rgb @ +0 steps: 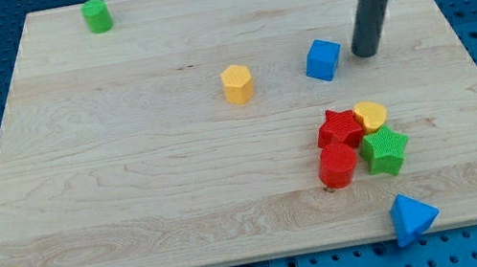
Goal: Move the blue cube diagonally to the top right of the yellow hexagon
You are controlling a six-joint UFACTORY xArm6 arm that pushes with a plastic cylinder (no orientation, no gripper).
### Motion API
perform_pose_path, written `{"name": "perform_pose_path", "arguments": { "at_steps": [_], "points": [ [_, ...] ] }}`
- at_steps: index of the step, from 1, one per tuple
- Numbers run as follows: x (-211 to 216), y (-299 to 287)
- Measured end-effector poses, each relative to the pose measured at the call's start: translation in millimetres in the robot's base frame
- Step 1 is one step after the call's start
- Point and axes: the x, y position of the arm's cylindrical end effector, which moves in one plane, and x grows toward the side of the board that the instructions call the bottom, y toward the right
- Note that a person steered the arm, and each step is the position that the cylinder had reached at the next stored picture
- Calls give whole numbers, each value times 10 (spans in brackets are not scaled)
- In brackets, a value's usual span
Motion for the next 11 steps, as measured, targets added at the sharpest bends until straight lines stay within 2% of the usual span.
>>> {"name": "perform_pose_path", "arguments": {
  "at_steps": [1,2,3,5,6,7,8,9,11],
  "points": [
    [343,47],
    [367,-271],
    [94,-811],
    [-824,-1552],
    [-799,-1586],
    [-307,-1537],
    [-184,-1158],
    [-507,-859],
    [-1231,-1242]
  ]
}}
